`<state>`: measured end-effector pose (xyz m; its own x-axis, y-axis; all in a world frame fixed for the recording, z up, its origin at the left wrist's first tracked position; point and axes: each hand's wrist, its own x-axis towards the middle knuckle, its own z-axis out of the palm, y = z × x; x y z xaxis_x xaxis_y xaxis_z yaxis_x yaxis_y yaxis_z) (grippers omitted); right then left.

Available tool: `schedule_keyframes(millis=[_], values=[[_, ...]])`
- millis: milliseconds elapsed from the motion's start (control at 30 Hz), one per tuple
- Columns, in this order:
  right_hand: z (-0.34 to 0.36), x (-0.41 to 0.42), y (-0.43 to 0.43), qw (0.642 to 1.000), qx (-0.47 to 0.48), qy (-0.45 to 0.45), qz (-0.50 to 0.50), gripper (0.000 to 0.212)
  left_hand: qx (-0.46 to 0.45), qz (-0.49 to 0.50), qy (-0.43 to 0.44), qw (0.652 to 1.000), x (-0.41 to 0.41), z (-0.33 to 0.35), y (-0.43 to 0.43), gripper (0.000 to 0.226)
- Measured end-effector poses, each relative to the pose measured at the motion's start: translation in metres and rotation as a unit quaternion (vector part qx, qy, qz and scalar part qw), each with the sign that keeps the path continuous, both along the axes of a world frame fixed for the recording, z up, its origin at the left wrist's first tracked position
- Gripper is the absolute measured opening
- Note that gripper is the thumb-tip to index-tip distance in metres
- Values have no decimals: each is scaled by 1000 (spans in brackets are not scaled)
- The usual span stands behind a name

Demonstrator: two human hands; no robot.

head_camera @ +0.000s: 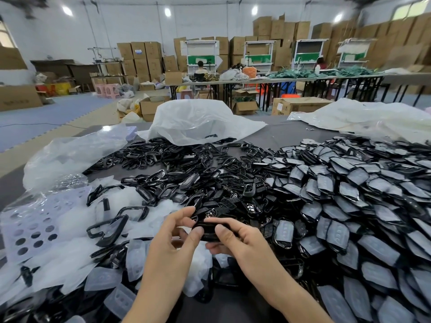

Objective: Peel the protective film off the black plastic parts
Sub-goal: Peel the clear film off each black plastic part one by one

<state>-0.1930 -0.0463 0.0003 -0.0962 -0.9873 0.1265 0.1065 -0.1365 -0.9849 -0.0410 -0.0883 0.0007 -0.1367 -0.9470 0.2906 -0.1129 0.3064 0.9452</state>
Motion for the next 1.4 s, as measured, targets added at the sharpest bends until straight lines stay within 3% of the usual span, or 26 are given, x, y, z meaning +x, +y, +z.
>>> schedule_keyframes(millis=[333, 500, 567, 667, 800, 933, 1067, 1200, 1233, 1333, 1400], values=[[6, 2, 4, 995, -21, -65, 79, 30, 80, -134, 51, 986, 11, 2, -3, 35], [9, -1, 4, 989, -16, -78, 126, 33, 125, -250, 79, 957, 20, 4, -5, 45], [10, -3, 5, 987, -12, -80, 139, 34, 120, -256, 55, 958, 22, 7, -3, 43], [10, -7, 6, 991, -7, -65, 121, 31, 74, -168, 6, 983, 19, 9, -1, 36], [4, -6, 4, 999, -13, 36, 38, 22, 21, -94, -31, 995, 12, 11, 3, 43], [-2, -4, 2, 992, -9, 124, -34, 23, -46, -25, -97, 994, 9, 6, 5, 36], [-6, -8, 0, 982, -13, 146, -121, 19, -128, -15, -200, 971, 15, 1, 2, 18], [-7, -15, -1, 978, -7, 108, -176, 12, -172, -84, -426, 884, 27, -12, -2, 42], [-7, -16, -2, 978, -8, 101, -181, 11, -168, -89, -444, 875, 27, -13, -3, 42], [-7, -15, -2, 979, -17, 92, -179, 10, -155, -78, -412, 895, 22, -12, -4, 29], [-8, -14, -3, 983, -18, 85, -164, 13, -144, -82, -397, 903, 23, -11, -4, 32]])
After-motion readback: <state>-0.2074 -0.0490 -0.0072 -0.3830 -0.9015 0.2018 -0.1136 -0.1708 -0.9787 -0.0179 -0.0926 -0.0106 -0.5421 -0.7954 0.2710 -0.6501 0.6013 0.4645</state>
